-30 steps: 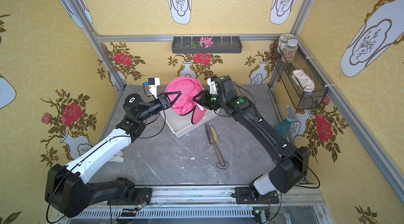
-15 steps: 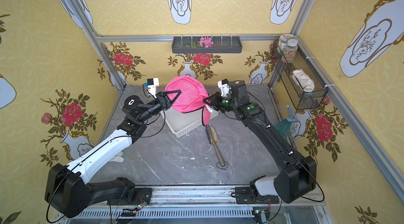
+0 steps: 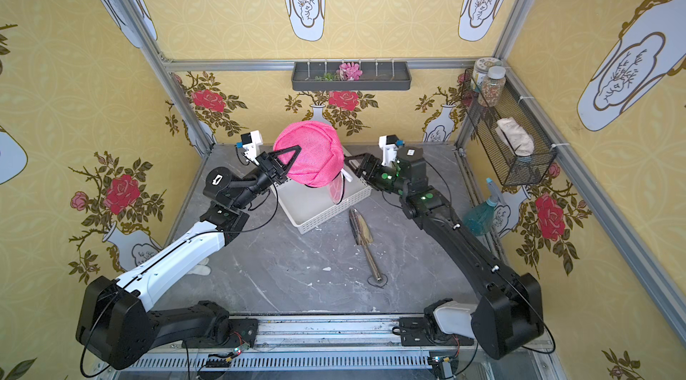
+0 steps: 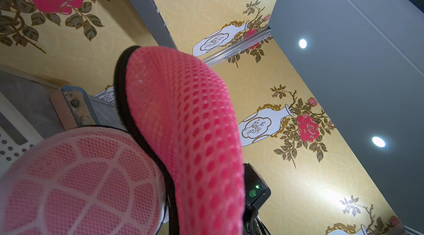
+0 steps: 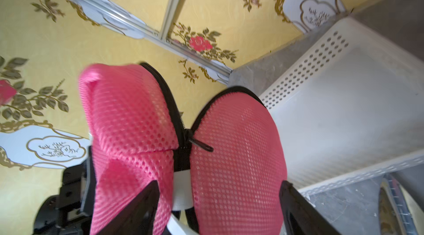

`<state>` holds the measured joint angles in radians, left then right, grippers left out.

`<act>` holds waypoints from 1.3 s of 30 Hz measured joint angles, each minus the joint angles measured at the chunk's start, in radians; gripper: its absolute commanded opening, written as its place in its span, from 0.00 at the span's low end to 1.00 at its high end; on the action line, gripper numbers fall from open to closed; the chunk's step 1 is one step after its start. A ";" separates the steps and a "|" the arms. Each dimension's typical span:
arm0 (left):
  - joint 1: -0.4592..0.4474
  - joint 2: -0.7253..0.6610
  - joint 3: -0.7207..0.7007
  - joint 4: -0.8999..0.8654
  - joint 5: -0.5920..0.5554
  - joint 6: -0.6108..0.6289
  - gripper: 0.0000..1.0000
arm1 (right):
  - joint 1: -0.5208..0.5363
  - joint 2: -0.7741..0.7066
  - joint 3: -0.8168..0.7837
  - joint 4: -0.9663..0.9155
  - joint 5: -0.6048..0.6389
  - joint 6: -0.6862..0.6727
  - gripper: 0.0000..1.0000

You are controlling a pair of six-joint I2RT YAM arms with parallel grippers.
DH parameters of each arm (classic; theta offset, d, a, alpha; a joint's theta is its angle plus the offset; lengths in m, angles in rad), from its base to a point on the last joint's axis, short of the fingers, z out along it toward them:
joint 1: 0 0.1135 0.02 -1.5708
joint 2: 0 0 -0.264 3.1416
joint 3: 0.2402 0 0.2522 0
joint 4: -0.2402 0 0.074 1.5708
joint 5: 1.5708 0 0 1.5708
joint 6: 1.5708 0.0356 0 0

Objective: Turn the laundry bag inside out
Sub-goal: Turn over the laundry bag.

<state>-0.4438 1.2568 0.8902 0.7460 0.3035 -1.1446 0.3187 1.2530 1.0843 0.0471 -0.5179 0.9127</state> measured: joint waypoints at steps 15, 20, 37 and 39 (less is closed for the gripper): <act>0.000 0.032 -0.006 0.060 -0.057 -0.020 0.00 | 0.199 -0.008 -0.057 0.043 -0.011 0.203 0.49; 0.000 0.032 -0.006 0.075 -0.064 -0.045 0.00 | 0.197 0.047 -0.064 0.179 -0.003 0.280 0.48; 0.001 0.040 -0.021 0.129 -0.073 -0.117 0.00 | 0.134 0.017 -0.169 0.304 0.002 0.323 0.01; 0.001 0.043 -0.023 0.147 -0.083 -0.124 0.00 | 0.119 -0.010 -0.174 0.235 0.013 0.282 0.20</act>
<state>-0.4427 1.2999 0.8673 0.8928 0.2207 -1.2690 0.4381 1.2430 0.9104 0.2825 -0.5045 1.1946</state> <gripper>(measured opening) 0.070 0.055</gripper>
